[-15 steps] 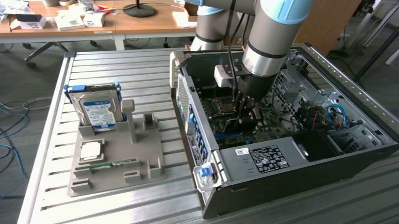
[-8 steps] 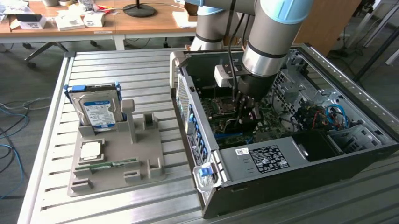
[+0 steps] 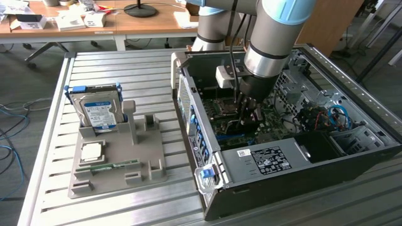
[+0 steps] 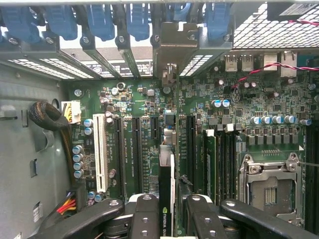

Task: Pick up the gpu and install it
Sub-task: 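Insert the gpu into the slot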

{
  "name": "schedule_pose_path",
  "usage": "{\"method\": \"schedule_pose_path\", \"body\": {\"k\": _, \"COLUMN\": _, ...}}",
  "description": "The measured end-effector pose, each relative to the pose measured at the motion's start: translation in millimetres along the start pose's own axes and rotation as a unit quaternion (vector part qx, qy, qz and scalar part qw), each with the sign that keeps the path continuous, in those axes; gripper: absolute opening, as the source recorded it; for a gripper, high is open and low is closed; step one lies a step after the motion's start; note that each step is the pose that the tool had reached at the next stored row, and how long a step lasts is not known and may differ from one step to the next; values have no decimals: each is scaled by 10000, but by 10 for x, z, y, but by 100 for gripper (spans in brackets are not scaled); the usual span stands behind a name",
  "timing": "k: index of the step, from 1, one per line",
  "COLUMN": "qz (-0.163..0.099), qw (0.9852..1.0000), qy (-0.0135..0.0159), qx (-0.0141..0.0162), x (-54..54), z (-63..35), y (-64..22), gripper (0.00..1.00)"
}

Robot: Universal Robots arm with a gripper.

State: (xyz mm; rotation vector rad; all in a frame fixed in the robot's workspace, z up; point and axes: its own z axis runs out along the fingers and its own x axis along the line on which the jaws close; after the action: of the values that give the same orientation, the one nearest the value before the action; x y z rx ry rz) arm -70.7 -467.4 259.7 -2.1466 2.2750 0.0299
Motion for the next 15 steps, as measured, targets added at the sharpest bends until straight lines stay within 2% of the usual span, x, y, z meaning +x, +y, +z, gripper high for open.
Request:
{"method": "schedule_pose_path", "body": {"k": 12, "qz": 0, "qw": 10000, "qy": -30, "qx": -2, "x": 0, "z": -11, "y": 0, "gripper": 26}}
{"method": "schedule_pose_path", "body": {"k": 15, "qz": 0, "qw": 10000, "qy": -46, "qx": -2, "x": 0, "z": -13, "y": 0, "gripper": 26}}
